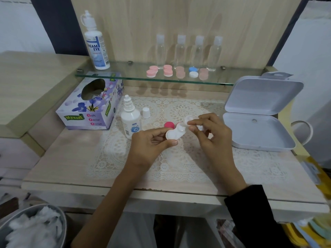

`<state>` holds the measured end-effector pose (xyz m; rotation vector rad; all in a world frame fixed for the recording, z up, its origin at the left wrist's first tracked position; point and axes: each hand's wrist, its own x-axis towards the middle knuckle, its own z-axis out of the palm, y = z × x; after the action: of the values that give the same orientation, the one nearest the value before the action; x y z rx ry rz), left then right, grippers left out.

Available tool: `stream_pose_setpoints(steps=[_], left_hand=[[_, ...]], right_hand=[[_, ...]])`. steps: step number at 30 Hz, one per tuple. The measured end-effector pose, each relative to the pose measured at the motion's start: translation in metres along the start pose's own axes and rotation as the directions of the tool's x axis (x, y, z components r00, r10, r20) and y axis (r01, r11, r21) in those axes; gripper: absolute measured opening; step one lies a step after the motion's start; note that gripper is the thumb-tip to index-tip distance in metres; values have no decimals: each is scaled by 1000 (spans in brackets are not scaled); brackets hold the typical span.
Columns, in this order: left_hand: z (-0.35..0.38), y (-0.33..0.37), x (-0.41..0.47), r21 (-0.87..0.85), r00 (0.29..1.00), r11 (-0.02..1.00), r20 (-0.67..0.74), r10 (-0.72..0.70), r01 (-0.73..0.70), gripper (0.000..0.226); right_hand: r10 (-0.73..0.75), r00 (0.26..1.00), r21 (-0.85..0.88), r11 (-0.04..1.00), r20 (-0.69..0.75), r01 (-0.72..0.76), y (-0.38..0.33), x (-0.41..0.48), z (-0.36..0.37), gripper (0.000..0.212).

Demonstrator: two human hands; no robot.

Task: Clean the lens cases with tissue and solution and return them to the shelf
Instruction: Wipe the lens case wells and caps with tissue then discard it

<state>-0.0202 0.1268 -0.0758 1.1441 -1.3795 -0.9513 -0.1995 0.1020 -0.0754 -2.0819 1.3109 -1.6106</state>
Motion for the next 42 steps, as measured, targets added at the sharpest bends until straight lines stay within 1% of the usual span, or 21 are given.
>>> stream_pose_setpoints(steps=[2,4,7,11,13,15,16,18,21,24,27,30,32,36,38,40,42], left_hand=[[0,0,1,-32,1000,999,1,-21,21,45],[0,0,1,-83,999,996,4,-40,40,44],[-3,-1,1,-138,999,989,16,-46,48,42],[-3,-1,2,-164,998,985,33,-47,51,42],[-3,-1,2,-155,998,987,57,-31,40,41],[-4,-2,1,-152,997,988,73,-21,32,41],[-4,-2,1,-159,997,987,75,-23,35,41],[-5,-2,1,-164,996,986,82,-28,41,41],[-3,-1,1,-152,995,988,97,-21,36,38],[-2,0,2,-160,995,986,101,-24,40,38],[-2,0,1,-153,994,987,101,-32,47,36],[-1,1,1,-140,995,989,99,-27,41,36],[-2,1,1,-142,995,989,95,-26,40,36],[-1,2,0,-155,996,986,84,-40,53,37],[-1,3,-1,-161,996,985,82,-42,55,37],[-1,5,-1,-165,996,985,76,-39,51,37],[-1,5,0,-164,997,985,71,-37,48,37]], right_hand=[[-3,1000,-22,1000,-12,3,0,-1,1,10],[-21,1000,-28,999,21,22,-2,-3,6,10],[-107,992,-56,992,65,111,-2,-6,12,11],[-166,984,-30,985,61,168,-1,-5,9,11],[-197,976,5,980,91,197,-9,-8,11,11],[-238,963,24,971,127,237,-17,-12,15,19],[-254,957,23,967,137,253,-19,-12,16,21],[-269,952,-8,962,146,273,-16,-10,15,20],[-245,961,-78,964,131,256,-10,-9,15,16],[-202,974,-64,976,107,209,-11,-9,19,22],[-219,970,-63,972,104,226,-11,-9,22,17],[-252,963,-48,965,96,257,-13,-8,24,21],[-260,960,-55,962,106,267,-13,-8,24,21],[-237,962,-71,966,139,248,-9,-8,22,12],[-224,962,-65,970,154,236,-10,-9,22,14],[-210,964,-44,975,162,220,-11,-10,22,11],[-199,966,-30,978,165,207,-13,-11,21,13]])
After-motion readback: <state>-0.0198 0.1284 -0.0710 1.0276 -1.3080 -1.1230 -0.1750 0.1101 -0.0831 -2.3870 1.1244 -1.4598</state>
